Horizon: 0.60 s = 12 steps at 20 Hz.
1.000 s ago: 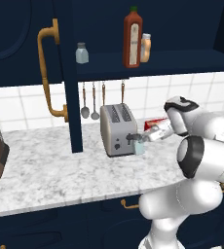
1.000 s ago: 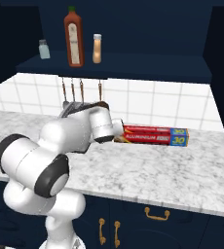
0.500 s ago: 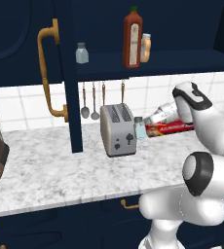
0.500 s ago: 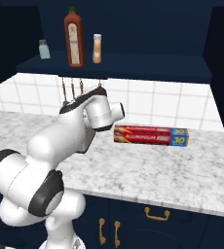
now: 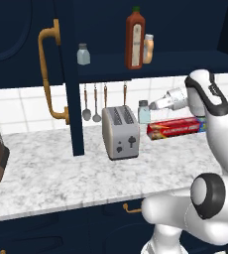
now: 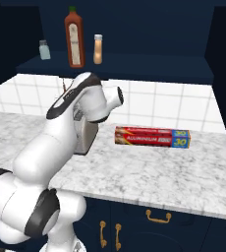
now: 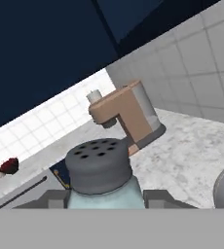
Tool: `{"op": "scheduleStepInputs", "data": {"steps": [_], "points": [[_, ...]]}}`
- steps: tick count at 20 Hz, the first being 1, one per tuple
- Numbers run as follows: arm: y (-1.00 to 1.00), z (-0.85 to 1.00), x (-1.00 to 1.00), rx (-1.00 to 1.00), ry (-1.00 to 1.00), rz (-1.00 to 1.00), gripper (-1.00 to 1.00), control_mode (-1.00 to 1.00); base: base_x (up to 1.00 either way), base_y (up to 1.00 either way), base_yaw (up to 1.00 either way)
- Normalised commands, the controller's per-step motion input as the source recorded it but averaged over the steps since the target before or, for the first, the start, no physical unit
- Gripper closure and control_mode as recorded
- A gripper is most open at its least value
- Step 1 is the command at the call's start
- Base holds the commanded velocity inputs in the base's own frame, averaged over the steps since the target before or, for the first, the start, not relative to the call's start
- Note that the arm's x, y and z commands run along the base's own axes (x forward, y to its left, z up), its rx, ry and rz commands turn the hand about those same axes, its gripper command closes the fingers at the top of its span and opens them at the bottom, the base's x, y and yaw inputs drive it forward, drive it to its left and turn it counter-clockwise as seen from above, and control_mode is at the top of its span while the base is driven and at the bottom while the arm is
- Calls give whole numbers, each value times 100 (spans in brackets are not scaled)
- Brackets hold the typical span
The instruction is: Put the shaker and condiment bottle from the counter next to their counterparts in the cabinet.
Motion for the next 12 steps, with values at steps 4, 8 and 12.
{"op": "scheduleStepInputs", "data": {"steps": [4, 8, 12], "points": [[21, 74, -24, 0, -21, -4, 100, -100, 0, 0, 0], [19, 70, -12, -1, -21, 0, 100, -100, 0, 0, 0], [16, 67, -10, -5, -29, -5, 100, -100, 0, 0, 0]]}}
